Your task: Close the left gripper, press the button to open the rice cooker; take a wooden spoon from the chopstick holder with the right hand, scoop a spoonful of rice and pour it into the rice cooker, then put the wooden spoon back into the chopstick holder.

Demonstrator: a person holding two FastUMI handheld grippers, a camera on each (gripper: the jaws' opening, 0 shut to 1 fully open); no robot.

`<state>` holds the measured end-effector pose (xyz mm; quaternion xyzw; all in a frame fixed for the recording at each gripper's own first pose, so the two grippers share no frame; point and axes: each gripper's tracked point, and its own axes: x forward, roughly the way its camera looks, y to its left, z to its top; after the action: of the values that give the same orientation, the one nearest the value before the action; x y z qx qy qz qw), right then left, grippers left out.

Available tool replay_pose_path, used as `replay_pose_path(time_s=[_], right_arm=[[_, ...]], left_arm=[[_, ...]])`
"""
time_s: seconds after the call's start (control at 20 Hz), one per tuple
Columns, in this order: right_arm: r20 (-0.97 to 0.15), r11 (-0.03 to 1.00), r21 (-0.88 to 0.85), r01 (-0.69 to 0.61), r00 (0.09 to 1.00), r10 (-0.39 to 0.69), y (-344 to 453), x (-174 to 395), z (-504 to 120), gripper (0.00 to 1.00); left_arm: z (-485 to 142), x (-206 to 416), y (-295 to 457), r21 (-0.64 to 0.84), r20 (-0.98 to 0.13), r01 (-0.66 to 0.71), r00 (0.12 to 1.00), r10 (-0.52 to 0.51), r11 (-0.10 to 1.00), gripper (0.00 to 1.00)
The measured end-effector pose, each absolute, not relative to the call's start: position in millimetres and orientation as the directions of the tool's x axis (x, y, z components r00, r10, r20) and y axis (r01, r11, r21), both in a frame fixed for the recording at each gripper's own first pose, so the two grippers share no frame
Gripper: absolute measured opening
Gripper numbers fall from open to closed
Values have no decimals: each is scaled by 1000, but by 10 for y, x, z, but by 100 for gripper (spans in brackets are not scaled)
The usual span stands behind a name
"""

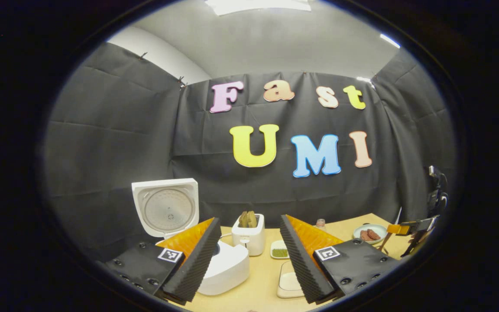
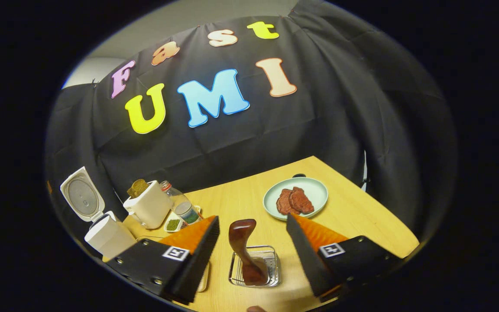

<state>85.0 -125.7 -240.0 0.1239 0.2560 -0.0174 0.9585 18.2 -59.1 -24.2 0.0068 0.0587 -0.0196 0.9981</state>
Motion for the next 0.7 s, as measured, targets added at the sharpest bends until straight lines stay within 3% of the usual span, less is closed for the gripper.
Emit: replay_pose_path(time_s=[0.05,0.7], right_arm=[[-475,975,201,98,880,9,-1295,862,-2302,99],[-252,998,40,52,967,-40,-768,579,-752,98]], left_arm=[[-243,193,-598,8,-117,44,992,-43,999,96],[-260,382,-854,-48,-113,171,978,-176,984,96]])
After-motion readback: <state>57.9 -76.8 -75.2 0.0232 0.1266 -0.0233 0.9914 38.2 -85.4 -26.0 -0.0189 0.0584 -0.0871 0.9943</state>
